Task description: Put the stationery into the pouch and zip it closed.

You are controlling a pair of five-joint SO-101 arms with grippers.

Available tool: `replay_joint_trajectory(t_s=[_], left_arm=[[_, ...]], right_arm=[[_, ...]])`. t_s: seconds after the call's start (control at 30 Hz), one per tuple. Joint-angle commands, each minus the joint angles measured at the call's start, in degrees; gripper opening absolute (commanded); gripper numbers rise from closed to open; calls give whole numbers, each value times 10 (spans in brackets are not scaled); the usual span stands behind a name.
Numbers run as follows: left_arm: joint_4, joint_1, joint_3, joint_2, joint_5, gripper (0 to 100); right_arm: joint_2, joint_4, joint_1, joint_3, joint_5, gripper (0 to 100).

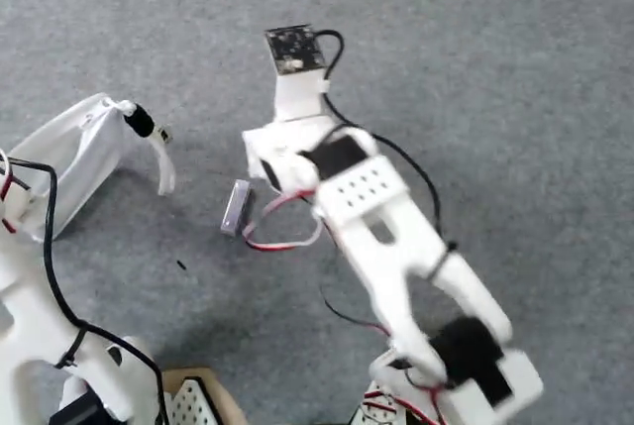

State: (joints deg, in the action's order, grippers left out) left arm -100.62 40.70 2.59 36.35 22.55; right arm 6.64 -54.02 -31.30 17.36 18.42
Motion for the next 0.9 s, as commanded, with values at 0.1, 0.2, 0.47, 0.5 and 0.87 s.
replay_joint_trajectory(t_s=[0.1, 0.2, 0.47, 0.5, 0.87], left_arm=[[-2, 20, -29, 11, 4, 28], [-2, 19, -29, 11, 5, 28], [-2, 17, -29, 11, 5, 28], [-2, 16, -29, 11, 5, 28], [-2, 15, -29, 11, 5, 28]], right_arm=[[-153, -73, -33, -163, 95, 265], [-218, -102, -46, -225, 136, 263], [-354, -146, -64, -380, 213, 262], [-369, -148, -64, -397, 218, 262], [-511, -233, -64, -532, 259, 262]])
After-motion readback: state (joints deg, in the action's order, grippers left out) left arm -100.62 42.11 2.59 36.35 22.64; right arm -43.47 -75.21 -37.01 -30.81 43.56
